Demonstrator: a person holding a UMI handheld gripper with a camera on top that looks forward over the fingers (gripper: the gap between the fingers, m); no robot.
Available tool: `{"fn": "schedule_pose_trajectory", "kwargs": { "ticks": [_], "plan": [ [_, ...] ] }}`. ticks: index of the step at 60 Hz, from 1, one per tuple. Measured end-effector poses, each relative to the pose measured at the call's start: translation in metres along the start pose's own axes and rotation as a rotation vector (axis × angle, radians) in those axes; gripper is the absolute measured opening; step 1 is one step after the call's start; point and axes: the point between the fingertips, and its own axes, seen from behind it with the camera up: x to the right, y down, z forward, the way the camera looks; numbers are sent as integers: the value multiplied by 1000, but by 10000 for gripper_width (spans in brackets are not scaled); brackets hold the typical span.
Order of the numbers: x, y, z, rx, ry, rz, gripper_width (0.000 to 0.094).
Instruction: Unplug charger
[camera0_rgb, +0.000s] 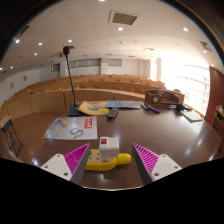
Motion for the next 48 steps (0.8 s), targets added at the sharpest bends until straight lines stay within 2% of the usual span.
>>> {"fn": "schedule_pose_trajectory", "kwargs": {
  "ticks": [4,7,10,15,21,31,36,37,40,43,44,48],
  "plan": [
    [-5,-2,20,10,13,-4,819],
    [-6,-2,34,12,28,-9,749],
    [-5,-1,43,13,46,-11,642],
    [-2,-1,53,18,83,-3,400],
    [-1,-4,54,22,89,13,374],
    [-4,-2,54,-1,53,-1,246],
    [-5,-6,51,-7,44,-13,237],
    [-4,-20,50,-5,46,-14,237],
    [1,-92,14,236,75,-61,234],
    [2,-178,-21,403,87,-109,233],
    [1,-216,-43,445,78,-107,232],
    [15,-279,-53,529,38,-47,233]
  ]
}}
